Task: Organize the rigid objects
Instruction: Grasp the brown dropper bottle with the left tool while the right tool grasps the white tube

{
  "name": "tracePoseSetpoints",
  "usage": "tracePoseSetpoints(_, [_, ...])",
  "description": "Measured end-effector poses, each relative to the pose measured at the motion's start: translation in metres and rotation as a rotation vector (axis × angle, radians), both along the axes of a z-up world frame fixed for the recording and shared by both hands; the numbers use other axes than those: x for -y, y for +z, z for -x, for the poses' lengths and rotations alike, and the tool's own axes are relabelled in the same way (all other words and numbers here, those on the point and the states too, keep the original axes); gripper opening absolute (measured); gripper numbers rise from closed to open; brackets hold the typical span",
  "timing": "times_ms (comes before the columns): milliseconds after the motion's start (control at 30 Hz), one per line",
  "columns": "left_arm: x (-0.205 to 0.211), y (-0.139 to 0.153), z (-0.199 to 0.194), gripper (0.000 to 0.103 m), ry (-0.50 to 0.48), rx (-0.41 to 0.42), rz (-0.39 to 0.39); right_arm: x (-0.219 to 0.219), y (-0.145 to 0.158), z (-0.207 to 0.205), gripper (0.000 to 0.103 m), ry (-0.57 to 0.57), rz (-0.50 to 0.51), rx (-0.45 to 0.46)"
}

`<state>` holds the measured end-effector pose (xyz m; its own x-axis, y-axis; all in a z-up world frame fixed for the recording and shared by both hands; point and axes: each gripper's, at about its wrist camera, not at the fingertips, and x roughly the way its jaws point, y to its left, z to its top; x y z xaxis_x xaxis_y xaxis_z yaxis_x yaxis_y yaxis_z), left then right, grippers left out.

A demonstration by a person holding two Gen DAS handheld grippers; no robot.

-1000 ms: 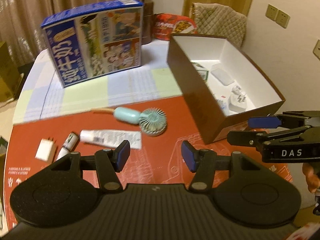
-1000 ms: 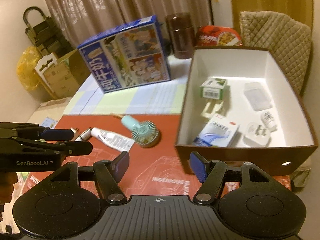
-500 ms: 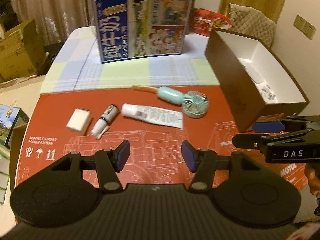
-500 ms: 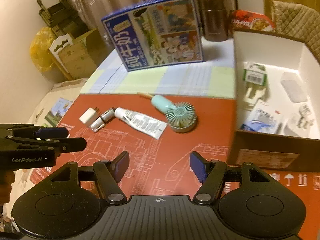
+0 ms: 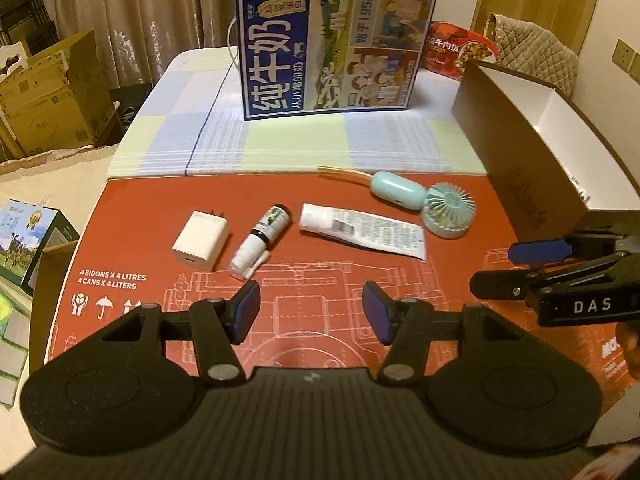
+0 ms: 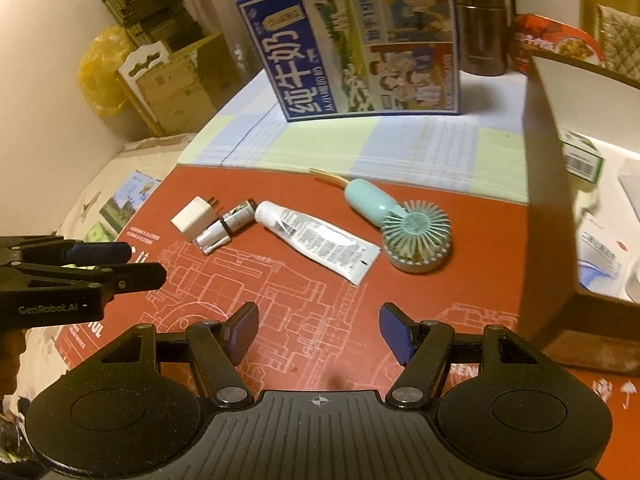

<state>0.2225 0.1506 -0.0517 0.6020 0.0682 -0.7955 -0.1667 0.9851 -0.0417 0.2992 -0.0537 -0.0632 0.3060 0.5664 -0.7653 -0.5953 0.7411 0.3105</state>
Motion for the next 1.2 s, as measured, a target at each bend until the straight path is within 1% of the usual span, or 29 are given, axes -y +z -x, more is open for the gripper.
tracePoseSetpoints(133, [-0.01, -0.011, -0.009, 0.052, -0.023, 0.001, -0.023, -0.013, -0.008, -0.007, 0.064, 0.031, 0.012, 0.016])
tracePoseSetpoints(267, [-0.021, -0.021, -0.021, 0.051, -0.044, -0.008, -0.027, -0.027, -0.019, -0.017, 0.064, 0.061, 0.03, 0.03])
tracePoseSetpoints(533, [-0.033, -0.043, -0.054, 0.051, -0.118, -0.033, -0.047, -0.052, -0.037, -0.044, 0.064, 0.126, 0.063, 0.071])
tracePoseSetpoints(600, [-0.035, -0.048, -0.062, 0.05, -0.132, -0.041, -0.054, -0.058, -0.042, -0.049, 0.064, 0.151, 0.063, 0.072])
tracePoseSetpoints(633, [-0.037, -0.05, -0.066, 0.046, -0.141, -0.046, -0.058, -0.062, -0.044, -0.051, 0.064, 0.163, 0.065, 0.08])
tracePoseSetpoints(667, [-0.038, -0.052, -0.07, 0.045, -0.151, -0.053, -0.063, -0.065, -0.046, -0.053, 0.064, 0.178, 0.072, 0.088])
tracePoseSetpoints(833, [-0.046, -0.063, -0.087, 0.044, -0.172, -0.079, -0.077, -0.082, -0.058, -0.063, 0.064, 0.24, 0.107, 0.117])
tracePoseSetpoints(1067, [-0.048, -0.074, -0.101, 0.042, -0.198, -0.108, -0.098, -0.102, -0.075, -0.076, 0.064, 0.309, 0.153, 0.145])
tracePoseSetpoints(1200, [-0.047, -0.078, -0.108, 0.039, -0.204, -0.118, -0.114, -0.109, -0.08, -0.08, 0.064, 0.334, 0.157, 0.13])
